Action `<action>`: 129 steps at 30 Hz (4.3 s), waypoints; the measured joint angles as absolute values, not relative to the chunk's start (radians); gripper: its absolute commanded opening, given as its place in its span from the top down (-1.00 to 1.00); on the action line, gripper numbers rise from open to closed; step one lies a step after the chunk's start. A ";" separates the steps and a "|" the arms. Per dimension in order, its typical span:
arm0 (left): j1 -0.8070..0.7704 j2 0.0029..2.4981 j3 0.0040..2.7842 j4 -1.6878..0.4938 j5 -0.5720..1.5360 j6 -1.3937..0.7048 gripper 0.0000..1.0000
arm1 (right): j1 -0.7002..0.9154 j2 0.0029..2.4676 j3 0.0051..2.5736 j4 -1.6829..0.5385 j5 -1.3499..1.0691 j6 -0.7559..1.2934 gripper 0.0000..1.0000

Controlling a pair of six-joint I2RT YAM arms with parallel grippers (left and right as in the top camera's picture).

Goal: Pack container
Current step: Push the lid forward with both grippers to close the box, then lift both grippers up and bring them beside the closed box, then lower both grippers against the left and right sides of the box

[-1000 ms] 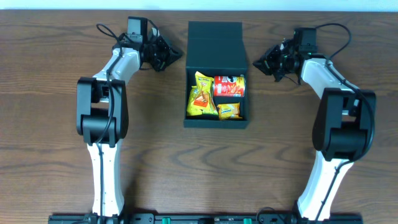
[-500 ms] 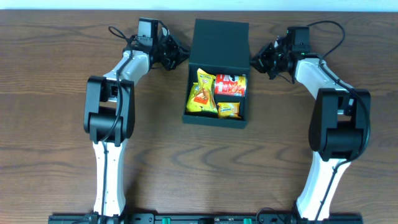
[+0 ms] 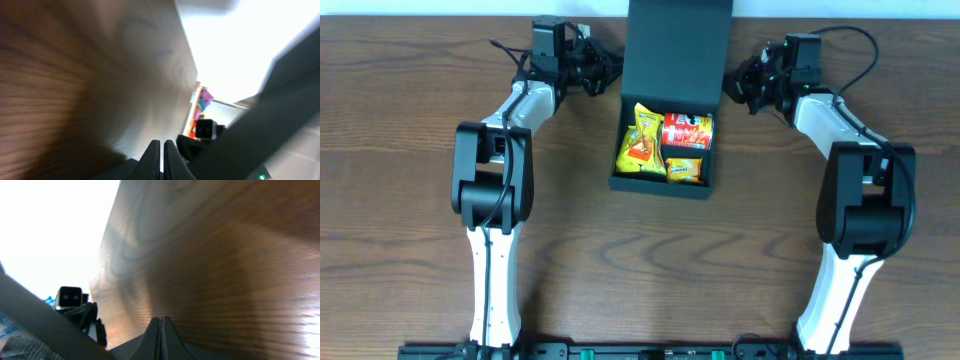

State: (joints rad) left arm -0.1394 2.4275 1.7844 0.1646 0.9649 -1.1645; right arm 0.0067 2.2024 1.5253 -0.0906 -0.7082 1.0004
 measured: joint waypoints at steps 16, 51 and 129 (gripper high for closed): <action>-0.105 2.428 1.784 0.329 1.332 -1.216 0.88 | -0.022 2.202 1.525 -0.022 -1.082 1.094 0.97; 0.020 2.058 1.848 1.442 1.571 -2.024 0.88 | 0.010 1.774 1.525 0.588 -1.433 1.352 0.96; -0.247 2.147 1.698 -0.937 0.442 0.048 0.88 | 0.234 1.876 1.318 -0.698 -0.158 0.506 0.97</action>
